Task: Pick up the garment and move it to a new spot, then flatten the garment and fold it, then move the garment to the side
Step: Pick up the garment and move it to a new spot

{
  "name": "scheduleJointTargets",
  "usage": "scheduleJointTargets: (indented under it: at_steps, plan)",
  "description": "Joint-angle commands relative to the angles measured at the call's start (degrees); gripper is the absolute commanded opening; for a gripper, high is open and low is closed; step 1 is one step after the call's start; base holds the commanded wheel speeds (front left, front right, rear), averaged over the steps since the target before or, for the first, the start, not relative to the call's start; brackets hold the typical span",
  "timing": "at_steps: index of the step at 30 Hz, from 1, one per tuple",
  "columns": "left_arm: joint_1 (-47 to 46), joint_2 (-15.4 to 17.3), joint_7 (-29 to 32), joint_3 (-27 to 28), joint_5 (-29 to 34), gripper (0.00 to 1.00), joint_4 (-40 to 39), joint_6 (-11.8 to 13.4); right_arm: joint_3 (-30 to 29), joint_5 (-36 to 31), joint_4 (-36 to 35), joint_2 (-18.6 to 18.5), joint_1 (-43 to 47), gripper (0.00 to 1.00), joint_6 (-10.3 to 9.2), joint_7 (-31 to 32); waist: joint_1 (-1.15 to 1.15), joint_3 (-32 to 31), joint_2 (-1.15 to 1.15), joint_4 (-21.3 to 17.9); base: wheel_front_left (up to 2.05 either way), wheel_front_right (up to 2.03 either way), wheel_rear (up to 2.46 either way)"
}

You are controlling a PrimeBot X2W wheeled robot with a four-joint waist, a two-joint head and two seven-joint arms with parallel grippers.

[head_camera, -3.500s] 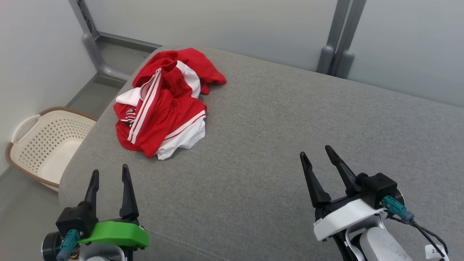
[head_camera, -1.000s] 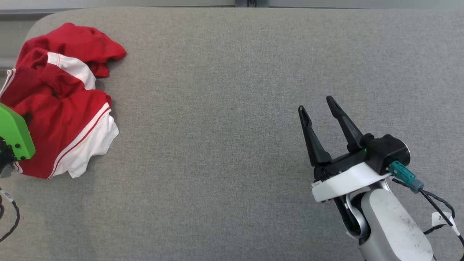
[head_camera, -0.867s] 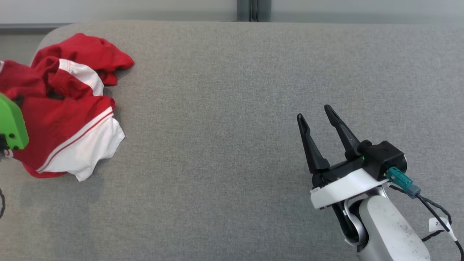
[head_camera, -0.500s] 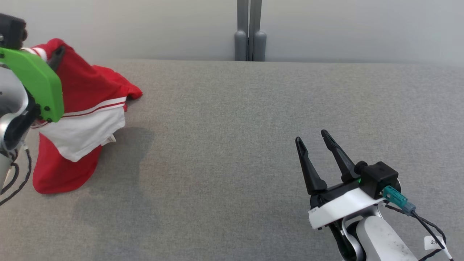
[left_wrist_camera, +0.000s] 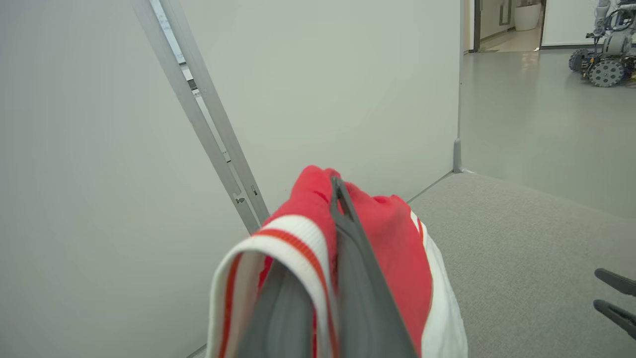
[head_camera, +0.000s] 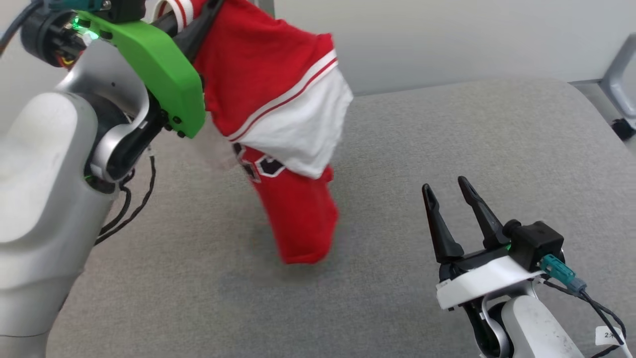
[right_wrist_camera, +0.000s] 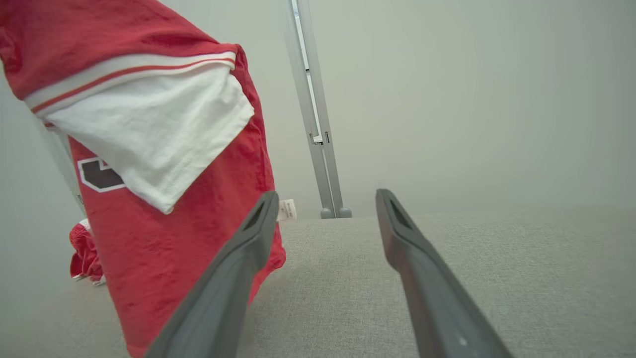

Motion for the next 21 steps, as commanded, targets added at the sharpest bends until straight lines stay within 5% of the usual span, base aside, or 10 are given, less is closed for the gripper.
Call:
scheduleJointTargets:
  at_steps: [1,8,17,18,20,21]
  plan:
    - [0.47,-0.73,-1.37,0.36,-0.33,0.0,0.52,0.68,-0.33,-0.22,-0.13,-0.42,-0.03,1.0,0.02,-0.17,0.0,0.81,0.0,-3.4,0.0,0.0,0.0]
    - [10.83,-2.42,-10.46,2.03,-2.22,0.0,5.21,2.43,-2.29,-0.3,-0.5,-1.2,0.38,1.0,0.02,-0.16,0.0,3.02,0.0,-4.91,0.0,0.0,0.0]
    - [28.28,-5.25,-29.47,3.67,-2.16,0.03,23.84,3.59,-1.19,0.03,0.3,-1.65,-0.78,1.0,0.02,-0.17,0.0,5.08,0.0,-5.57,0.0,0.0,0.0]
    - [28.93,-5.93,-31.6,3.76,-2.06,0.37,25.95,3.59,-1.09,0.1,0.37,-1.76,-0.79,1.0,0.02,-0.16,0.0,5.11,0.0,-5.37,0.0,0.0,0.0]
    - [29.11,-6.6,-35.23,3.74,-1.16,0.47,29.57,3.55,-0.58,0.16,0.67,-2.02,-0.72,1.0,0.02,-0.16,0.0,4.98,0.0,-5.01,0.0,0.0,0.0]
    - [28.91,-7.19,-36.3,4.2,-1.29,0.91,30.83,3.48,-0.4,0.18,0.73,-2.18,-0.71,1.0,0.02,-0.16,0.0,4.93,0.0,-4.83,0.0,0.0,0.0]
